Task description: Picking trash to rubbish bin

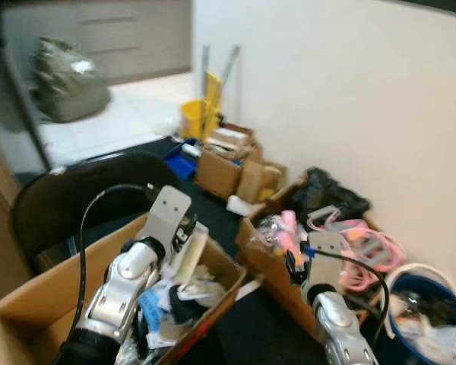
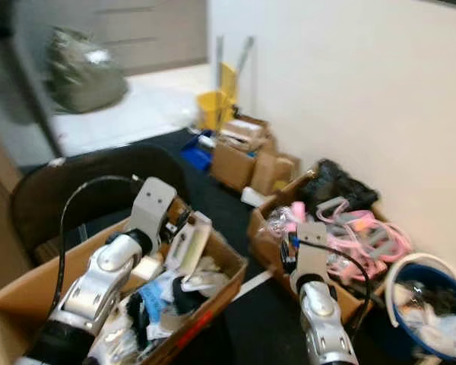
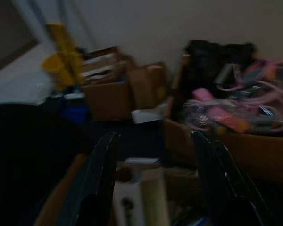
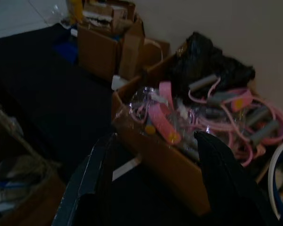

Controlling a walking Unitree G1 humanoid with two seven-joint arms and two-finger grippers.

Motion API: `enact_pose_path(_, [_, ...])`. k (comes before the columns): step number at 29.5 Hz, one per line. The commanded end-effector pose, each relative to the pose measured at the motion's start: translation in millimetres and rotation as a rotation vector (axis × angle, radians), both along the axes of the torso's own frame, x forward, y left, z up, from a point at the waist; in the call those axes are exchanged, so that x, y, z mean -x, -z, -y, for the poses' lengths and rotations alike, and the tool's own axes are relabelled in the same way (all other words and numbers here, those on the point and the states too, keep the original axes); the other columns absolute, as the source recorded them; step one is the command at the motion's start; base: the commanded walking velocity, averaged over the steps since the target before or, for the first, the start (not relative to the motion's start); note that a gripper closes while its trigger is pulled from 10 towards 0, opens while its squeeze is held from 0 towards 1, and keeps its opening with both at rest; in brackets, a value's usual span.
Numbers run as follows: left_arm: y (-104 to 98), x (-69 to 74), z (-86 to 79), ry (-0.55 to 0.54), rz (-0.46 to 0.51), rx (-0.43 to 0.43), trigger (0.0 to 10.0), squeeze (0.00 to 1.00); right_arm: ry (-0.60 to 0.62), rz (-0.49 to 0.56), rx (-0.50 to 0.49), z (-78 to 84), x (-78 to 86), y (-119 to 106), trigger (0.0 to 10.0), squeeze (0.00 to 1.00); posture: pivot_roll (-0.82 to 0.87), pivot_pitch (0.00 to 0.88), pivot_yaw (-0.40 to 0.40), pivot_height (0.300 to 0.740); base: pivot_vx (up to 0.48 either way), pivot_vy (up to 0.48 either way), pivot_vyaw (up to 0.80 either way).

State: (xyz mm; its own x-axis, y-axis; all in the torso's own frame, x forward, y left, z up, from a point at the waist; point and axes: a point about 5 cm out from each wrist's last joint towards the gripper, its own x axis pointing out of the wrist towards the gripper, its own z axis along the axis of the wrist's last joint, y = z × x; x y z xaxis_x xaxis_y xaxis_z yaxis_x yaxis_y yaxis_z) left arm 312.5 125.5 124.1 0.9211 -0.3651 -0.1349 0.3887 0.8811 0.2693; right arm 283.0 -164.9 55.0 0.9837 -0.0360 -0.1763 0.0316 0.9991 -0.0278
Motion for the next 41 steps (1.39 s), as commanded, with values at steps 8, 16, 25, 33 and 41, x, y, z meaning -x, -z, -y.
enact_pose_path(8, [4.8, 0.7, 5.3, 0.022, -0.003, 0.007, 10.0, 0.00, 0.018, -0.034, 0.004, 4.1, 4.2, 3.6, 10.0, 0.00, -0.06, 0.041, -0.027, 0.740, 0.000, 0.000, -0.80])
enact_pose_path(16, [5.1, -2.6, 0.3, -0.077, -0.013, 0.091, 10.0, 0.00, 0.035, -0.046, -0.011, 7.2, 5.4, 3.7, 10.0, 0.00, -0.07, 0.031, -0.029, 0.740, 0.000, 0.000, -0.80])
enact_pose_path(25, [7.1, -1.9, 7.2, -0.017, -0.014, 0.048, 10.0, 0.00, 0.113, -0.075, -0.045, 16.9, 10.8, 10.4, 10.0, 0.00, -0.07, 0.013, -0.001, 0.740, 0.000, 0.000, -0.80])
enact_pose_path(33, [6.6, -6.6, 12.3, 0.019, -0.015, 0.032, 10.0, 0.00, 0.144, -0.093, -0.051, 20.1, 16.4, 15.2, 10.0, 0.00, -0.09, 0.000, 0.033, 0.740, 0.000, 0.000, -0.80])
enact_pose_path(41, [4.2, -9.6, 18.9, 0.060, -0.007, 0.011, 10.0, 0.00, 0.164, -0.096, -0.055, 21.7, 19.0, 17.2, 10.0, 0.00, -0.10, 0.000, 0.051, 0.740, 0.000, 0.000, -0.80])
